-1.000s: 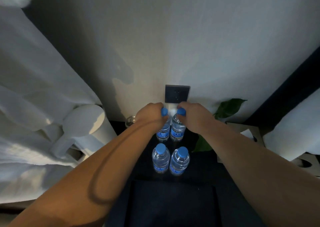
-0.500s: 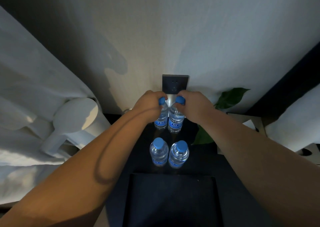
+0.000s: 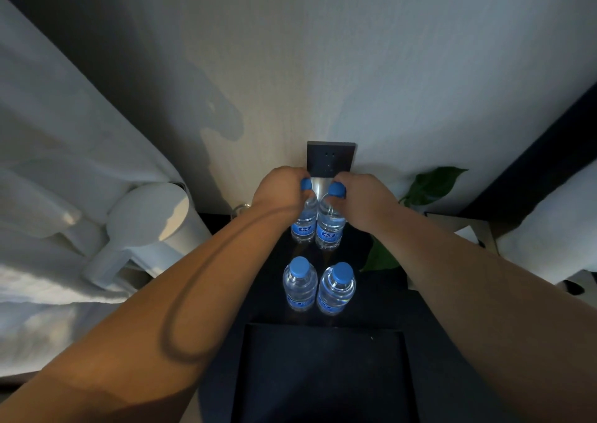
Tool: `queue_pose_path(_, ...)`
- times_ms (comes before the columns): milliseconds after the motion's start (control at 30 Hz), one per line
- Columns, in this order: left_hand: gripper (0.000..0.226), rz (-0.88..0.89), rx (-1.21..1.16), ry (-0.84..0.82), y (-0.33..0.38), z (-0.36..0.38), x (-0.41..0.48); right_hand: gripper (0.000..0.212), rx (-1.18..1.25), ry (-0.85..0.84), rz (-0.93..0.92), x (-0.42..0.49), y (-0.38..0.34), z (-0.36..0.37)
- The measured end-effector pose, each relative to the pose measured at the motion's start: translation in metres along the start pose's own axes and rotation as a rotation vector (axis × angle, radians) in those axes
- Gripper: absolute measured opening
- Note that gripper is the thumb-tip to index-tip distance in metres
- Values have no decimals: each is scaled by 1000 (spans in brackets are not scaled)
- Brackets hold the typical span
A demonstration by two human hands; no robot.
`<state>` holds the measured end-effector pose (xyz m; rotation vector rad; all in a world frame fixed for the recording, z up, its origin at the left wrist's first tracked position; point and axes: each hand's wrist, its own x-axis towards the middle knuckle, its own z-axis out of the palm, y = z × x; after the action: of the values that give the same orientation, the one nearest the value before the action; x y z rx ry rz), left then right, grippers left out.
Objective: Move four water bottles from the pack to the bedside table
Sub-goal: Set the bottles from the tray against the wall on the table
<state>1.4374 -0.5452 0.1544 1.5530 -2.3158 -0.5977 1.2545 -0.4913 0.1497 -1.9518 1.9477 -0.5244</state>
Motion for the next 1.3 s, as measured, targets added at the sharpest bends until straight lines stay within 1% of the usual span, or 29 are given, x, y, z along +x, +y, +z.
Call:
queue_pose_path(300,31,19,5,-4,-5,-3,1,26,-8,28,33,2,-3,2)
queue_pose_path(400,37,-48,-34,39,-9,1,-2,24,14,27,34,4,-4,2)
queue_pose_path(500,34,-122,-123,95,-14,8,-9,22,100,36,33,5,-3,3)
queue_pose_path(600,29,-129,-183,135,-14,12,-14,22,131,60,32,6,-1,4)
queue_pose_path(700,28,-136,-189,158,-13,13,-14,22,131,86,26,5,3,7)
queue_pose_path(933,24,-144,-187,147,-10,15,-10,20,174,155,0,6,4,9)
queue_pose_path(1067,25,-128,-204,139,-12,16,-8,22,141,112,20,5,5,10)
queue_pose_path(1300,27,-120,-208,122,-12,16,-1,25,94,123,19,2,3,8)
